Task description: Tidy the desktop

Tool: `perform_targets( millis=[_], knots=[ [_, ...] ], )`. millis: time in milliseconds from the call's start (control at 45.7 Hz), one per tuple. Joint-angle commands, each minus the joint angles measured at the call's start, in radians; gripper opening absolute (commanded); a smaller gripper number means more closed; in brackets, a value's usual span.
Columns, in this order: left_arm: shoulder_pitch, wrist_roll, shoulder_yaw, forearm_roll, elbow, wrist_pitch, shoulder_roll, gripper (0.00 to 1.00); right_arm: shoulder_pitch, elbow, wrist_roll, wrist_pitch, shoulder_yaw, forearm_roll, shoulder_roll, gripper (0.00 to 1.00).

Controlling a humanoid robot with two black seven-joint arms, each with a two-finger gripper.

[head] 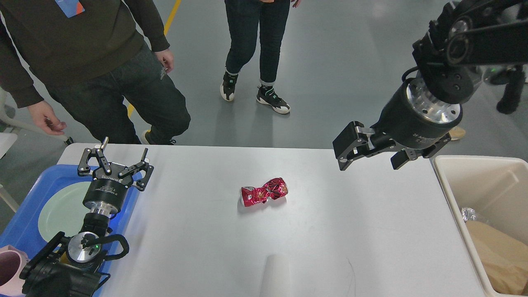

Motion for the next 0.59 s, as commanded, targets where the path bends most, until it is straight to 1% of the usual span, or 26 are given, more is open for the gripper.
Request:
perform_targets(
  millis=[0,153,284,328,372,503,569],
  knots=[
    [0.000,0.002,0.000,0.001,0.000,0.000,0.000,0.96,-0.012,0.004,0.001,0.000,-0.015,0.000,0.010,1.00],
    [-0.001,0.002,0.000,0.000,0.000,0.000,0.000,0.96,0.014,0.004,0.002,0.003,-0.099,0.000,0.012,1.00],
    [-0.001,0.002,0.000,0.001,0.000,0.000,0.000,0.96,0.043,0.004,0.002,0.004,-0.094,0.005,0.018,1.00],
    [-0.001,0.002,0.000,0.001,0.000,0.000,0.000,0.96,0.043,0.004,0.002,0.010,-0.093,0.009,0.039,1.00],
    [-0.001,0.002,0.000,-0.001,0.000,0.000,0.000,0.96,0.043,0.006,0.002,0.030,-0.093,0.009,0.044,1.00],
    [-0.001,0.002,0.000,0.001,0.000,0.000,0.000,0.96,0.044,0.013,0.002,0.145,-0.073,0.011,0.049,1.00],
    [-0.001,0.002,0.000,0.000,0.000,0.000,0.000,0.96,0.044,0.025,0.002,0.159,-0.073,0.020,0.046,1.00]
  ],
)
